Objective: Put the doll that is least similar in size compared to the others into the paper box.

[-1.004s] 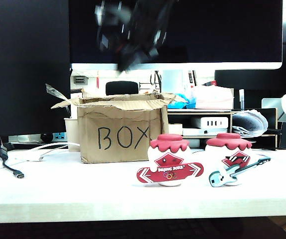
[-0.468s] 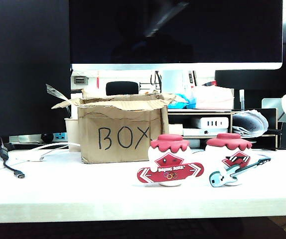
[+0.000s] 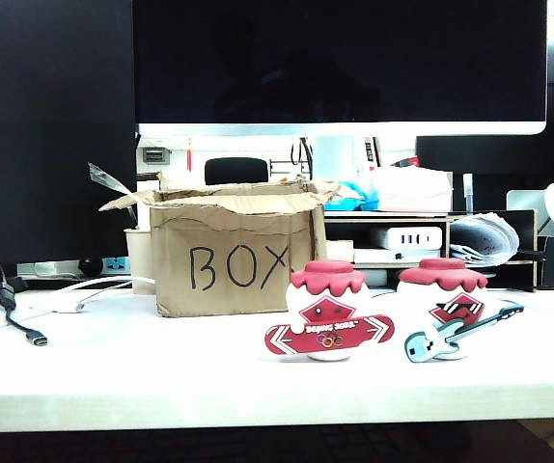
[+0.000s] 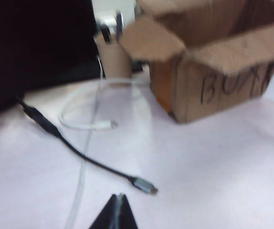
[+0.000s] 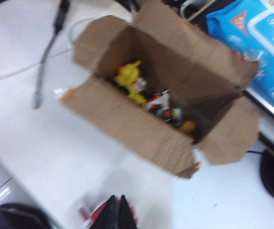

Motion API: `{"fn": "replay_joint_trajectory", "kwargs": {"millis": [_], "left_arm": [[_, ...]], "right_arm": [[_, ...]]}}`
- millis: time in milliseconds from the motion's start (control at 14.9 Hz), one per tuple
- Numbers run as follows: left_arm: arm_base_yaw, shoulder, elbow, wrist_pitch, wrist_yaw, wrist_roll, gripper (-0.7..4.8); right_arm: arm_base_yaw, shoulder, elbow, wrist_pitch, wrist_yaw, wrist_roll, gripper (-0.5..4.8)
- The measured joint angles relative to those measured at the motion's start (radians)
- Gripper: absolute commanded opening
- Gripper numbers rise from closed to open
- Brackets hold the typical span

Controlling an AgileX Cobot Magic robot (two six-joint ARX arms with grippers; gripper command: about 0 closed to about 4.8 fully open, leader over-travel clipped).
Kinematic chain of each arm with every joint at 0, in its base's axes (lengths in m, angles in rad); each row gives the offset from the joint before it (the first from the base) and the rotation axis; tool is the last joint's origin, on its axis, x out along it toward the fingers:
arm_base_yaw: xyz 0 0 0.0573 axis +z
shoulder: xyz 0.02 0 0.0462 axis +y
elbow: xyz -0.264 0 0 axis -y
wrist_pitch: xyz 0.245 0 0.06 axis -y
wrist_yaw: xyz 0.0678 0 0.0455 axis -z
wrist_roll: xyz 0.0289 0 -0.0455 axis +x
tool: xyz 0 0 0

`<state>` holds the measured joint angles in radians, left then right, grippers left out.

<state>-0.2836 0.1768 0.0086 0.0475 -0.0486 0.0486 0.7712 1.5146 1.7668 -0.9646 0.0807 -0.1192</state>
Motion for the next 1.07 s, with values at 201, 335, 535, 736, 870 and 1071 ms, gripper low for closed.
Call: {"fn": "replay_joint_trajectory", "kwargs": {"millis": [201, 335, 535, 736, 870, 1071], "left_arm": [[0.049, -0.092, 0.000, 0.001, 0.000, 0.000, -0.05], [0.075, -0.126, 0.000, 0.002, 0.000, 0.000, -0.05], [0.121, -0.153, 0.000, 0.002, 0.000, 0.000, -0.05], [0.160, -0.174, 0.000, -0.001, 0.000, 0.000, -0.05], [0.177, -0.174, 0.000, -0.003, 0.000, 0.000, -0.05], [0.195, -0.174, 0.000, -0.003, 0.008, 0.000, -0.05]], "right_arm": [[0.110, -0.077, -0.081, -0.008, 0.090, 0.026, -0.05], [0.142, -0.122, -0.157, 0.002, 0.162, 0.060, -0.05], [0.187, -0.218, -0.333, 0.071, 0.192, 0.113, -0.05], [0.192, -0.380, -0.575, 0.220, 0.212, 0.194, -0.05], [0.201, -0.501, -0.735, 0.362, 0.211, 0.243, -0.05], [0.200, -0.644, -0.891, 0.460, 0.220, 0.328, -0.05]]}}
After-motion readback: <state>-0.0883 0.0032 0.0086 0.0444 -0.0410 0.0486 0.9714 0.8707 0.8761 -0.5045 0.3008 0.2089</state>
